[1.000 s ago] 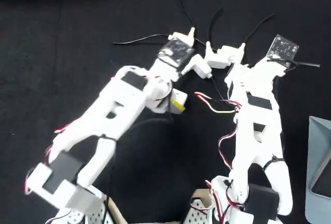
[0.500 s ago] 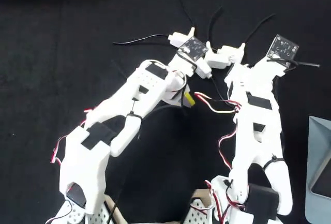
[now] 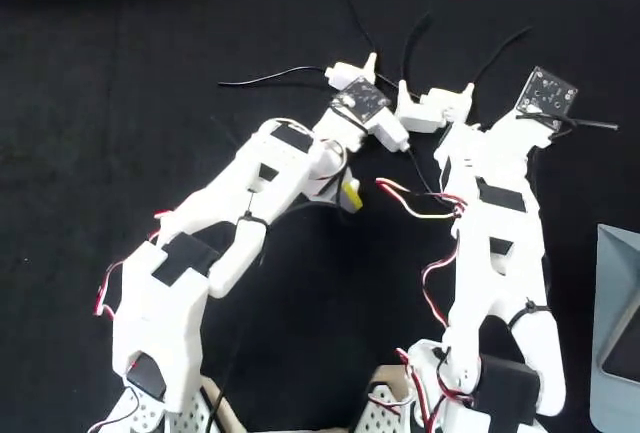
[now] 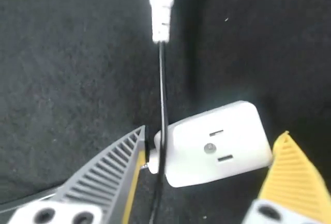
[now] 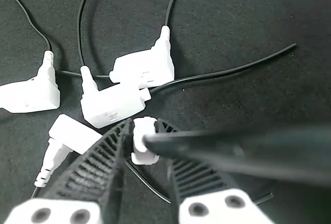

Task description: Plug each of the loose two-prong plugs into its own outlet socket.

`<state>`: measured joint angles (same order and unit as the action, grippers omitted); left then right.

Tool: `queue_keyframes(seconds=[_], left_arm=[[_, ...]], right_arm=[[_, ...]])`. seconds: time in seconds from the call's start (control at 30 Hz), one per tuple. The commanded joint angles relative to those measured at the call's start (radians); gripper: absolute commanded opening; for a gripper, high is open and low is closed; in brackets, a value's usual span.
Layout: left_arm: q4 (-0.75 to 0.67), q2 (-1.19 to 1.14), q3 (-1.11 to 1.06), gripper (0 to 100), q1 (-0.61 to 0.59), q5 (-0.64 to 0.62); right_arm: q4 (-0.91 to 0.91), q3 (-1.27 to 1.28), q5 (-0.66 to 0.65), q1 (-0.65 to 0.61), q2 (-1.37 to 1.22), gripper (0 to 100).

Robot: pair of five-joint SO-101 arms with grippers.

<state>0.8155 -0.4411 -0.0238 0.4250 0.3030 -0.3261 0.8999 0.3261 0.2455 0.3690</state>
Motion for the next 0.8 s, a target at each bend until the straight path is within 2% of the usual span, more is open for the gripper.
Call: queue_keyframes(seconds=[0.0,0.13,0.23,0.33,0.47,0.77], left_arm=[[-0.014,0.014,-0.018,36,-0.03,0.006],[-0.008,0.018,-0.025,36,-0.028,0.002],[0.002,0.025,-0.028,31,-0.028,0.006],[0.068,0.026,-0.03,27,-0.033,0.008],[0.158,0.026,-0.028,26,-0.048,0.008],[0.255,0.12,-0.067,27,-0.196,0.002]], right_arm=[[0.02,-0.068,0.003,0.008,0.001,1.1],[0.02,-0.068,0.003,0.006,0.001,1.1],[0.018,-0.067,0.003,0.006,0.001,1.1],[0.018,-0.067,0.003,0.006,0.001,1.1],[0.018,-0.067,0.003,0.006,0.001,1.1],[0.015,-0.067,0.003,0.006,0.001,1.1]])
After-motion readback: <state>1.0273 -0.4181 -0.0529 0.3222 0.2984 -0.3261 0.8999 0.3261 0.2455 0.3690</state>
